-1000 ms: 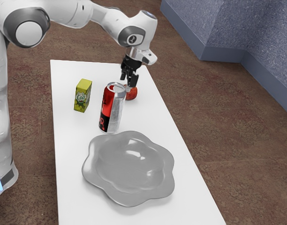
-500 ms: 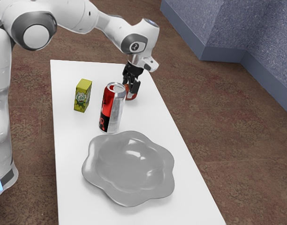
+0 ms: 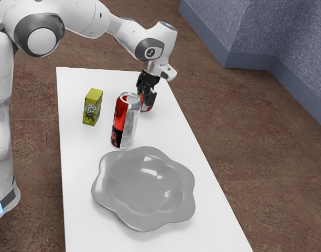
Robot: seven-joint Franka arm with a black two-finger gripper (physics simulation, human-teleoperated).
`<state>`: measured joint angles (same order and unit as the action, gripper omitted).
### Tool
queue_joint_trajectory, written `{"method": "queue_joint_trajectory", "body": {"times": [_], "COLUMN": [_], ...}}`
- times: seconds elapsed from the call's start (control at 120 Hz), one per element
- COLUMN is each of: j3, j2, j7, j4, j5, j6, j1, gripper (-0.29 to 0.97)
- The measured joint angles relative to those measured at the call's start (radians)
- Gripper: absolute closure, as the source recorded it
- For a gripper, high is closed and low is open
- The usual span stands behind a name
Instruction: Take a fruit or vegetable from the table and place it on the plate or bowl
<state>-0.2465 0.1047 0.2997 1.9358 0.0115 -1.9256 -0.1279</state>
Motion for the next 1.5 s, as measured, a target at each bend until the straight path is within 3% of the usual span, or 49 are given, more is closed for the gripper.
{"method": "queue_joint_trajectory", "body": {"times": [0.125,0.5,0.7,0.983,1.5], "j3": [0.0,0.023,0.089,0.24,0.661], "j2": [-0.008,-0.044,-0.076,-0.093,-0.107], "j7": [-0.004,-0.012,-0.014,-0.037,-0.22], "j4": [-0.012,-0.214,-0.312,-0.429,-0.448], "j5": [-0.002,-0.011,-0.013,-0.029,-0.107], "j6": [0.001,0.095,0.16,0.252,0.313], "j1": [0.001,0.011,-0.011,-0.041,-0.186], "gripper": [0.36,0.35,0.35,0.34,0.36]}}
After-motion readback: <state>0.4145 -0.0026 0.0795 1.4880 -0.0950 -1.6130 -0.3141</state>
